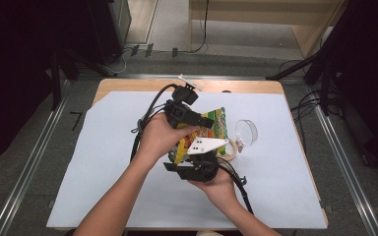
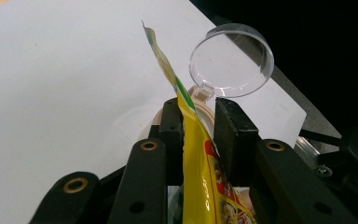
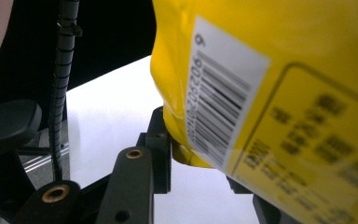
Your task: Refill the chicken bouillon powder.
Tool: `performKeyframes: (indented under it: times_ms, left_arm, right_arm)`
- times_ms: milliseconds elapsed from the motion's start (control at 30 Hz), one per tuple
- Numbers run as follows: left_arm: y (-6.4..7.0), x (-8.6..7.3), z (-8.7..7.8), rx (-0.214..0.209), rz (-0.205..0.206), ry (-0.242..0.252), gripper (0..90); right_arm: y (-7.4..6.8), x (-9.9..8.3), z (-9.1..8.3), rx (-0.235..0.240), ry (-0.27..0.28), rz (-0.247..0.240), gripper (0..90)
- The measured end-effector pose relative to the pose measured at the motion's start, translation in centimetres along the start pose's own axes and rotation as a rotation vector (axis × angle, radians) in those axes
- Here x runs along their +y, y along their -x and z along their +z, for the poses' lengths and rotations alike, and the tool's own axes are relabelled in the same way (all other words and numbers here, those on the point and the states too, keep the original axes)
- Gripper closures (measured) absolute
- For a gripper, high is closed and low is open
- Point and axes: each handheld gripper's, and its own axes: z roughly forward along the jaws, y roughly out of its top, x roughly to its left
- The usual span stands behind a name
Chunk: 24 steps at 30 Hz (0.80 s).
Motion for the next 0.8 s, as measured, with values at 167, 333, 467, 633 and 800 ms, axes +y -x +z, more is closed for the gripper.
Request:
performKeyframes:
  times_ms: [167,333,467,633,800]
  left_arm:
    - [0.09,-0.04,0.07,0.002,0.002,-0.001,73.7]
    - [0.1,-0.04,0.09,0.002,0.0,0.002,73.7]
    - [0.14,-0.06,0.1,0.004,0.003,0.001,73.7]
    - [0.29,0.02,-0.03,0.007,0.007,0.0,73.5]
    - [0.18,0.33,-0.14,0.004,0.004,-0.003,73.8]
  right_arm:
    - [-0.01,-0.05,-0.01,-0.002,-0.001,0.0,68.6]
    - [0.06,-0.07,0.02,0.001,0.0,0.005,68.8]
    - [0.06,-0.1,0.04,0.002,-0.002,0.008,68.7]
    - [0.08,-0.02,-0.04,0.006,-0.002,0.005,68.8]
    - [-0.04,0.27,-0.21,0.016,0.005,0.014,68.7]
